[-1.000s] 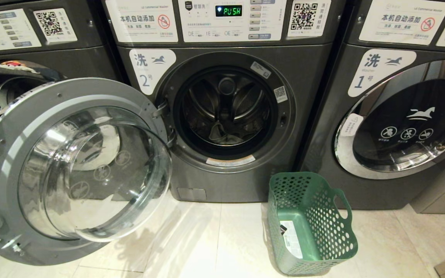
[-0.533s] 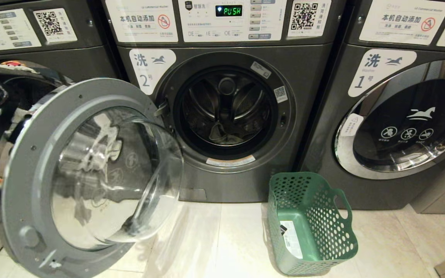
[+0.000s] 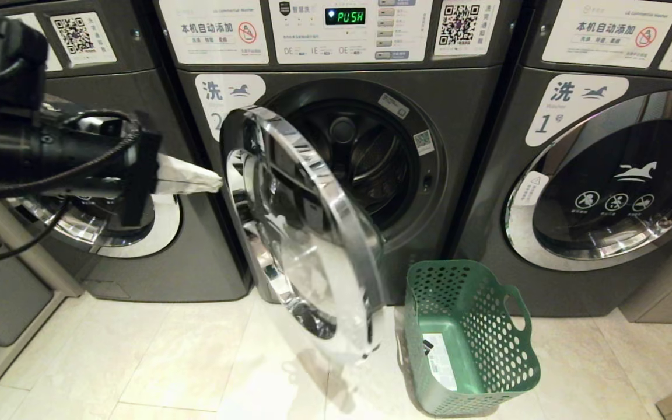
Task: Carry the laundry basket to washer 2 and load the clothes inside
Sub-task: Close the washing machine door with the left hand
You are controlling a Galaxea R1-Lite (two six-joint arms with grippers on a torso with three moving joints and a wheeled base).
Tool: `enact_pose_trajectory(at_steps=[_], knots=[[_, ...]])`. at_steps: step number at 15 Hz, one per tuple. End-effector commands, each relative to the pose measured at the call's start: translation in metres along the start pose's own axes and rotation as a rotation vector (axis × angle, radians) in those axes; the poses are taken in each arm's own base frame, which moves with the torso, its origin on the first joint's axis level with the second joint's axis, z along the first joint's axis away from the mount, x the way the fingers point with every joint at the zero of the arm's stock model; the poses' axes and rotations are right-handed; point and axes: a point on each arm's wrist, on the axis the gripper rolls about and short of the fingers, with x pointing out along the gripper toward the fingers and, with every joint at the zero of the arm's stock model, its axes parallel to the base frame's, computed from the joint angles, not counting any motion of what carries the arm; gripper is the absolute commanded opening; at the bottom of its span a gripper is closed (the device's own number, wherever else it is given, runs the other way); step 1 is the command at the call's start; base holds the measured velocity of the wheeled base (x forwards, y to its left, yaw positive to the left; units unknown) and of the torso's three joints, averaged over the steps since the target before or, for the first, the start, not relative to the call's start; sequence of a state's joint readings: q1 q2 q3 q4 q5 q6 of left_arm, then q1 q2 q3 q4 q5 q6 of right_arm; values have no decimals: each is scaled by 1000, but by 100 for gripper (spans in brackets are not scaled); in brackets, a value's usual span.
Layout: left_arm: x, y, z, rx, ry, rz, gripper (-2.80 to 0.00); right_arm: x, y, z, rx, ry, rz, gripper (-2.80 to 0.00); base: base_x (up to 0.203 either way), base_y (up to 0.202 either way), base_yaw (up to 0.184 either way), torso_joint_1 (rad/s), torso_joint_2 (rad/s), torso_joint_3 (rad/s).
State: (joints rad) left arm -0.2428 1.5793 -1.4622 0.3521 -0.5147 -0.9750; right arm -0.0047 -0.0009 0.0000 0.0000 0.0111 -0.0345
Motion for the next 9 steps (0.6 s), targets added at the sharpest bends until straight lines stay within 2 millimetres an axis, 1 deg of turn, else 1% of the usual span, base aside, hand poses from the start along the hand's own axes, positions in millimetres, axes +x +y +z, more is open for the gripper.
enact_pose_trajectory(at_steps=[1,2,3,4,5,6,7,8,9], knots=[[40,-10,-17,44,32,-40,-280,0,0,0,-13,-5,-5,-280,0,0,0,0,0,0],[45,-12,-18,63,-10,-39,-280,0,0,2,-11,-10,-9,-280,0,0,0,0,0,0],[43,-10,-18,77,-17,-28,-280,-3,0,11,-15,-40,-7,-280,0,0,0,0,0,0],[40,-7,-20,87,-18,-21,-280,-6,-1,26,-18,-67,4,-280,0,0,0,0,0,0],[40,-4,-23,102,-26,-3,-280,-8,-1,47,-16,-78,20,-280,0,0,0,0,0,0],[45,1,-24,119,-28,18,-280,-7,-2,74,-5,-83,29,-280,0,0,0,0,0,0],[52,4,-23,139,-26,32,-280,1,-2,102,14,-67,37,-280,0,0,0,0,0,0],[57,8,-21,156,-22,45,-280,20,-4,130,36,-11,48,-280,0,0,0,0,0,0],[59,9,-21,165,-20,49,-280,54,-4,150,59,89,69,-280,0,0,0,0,0,0]])
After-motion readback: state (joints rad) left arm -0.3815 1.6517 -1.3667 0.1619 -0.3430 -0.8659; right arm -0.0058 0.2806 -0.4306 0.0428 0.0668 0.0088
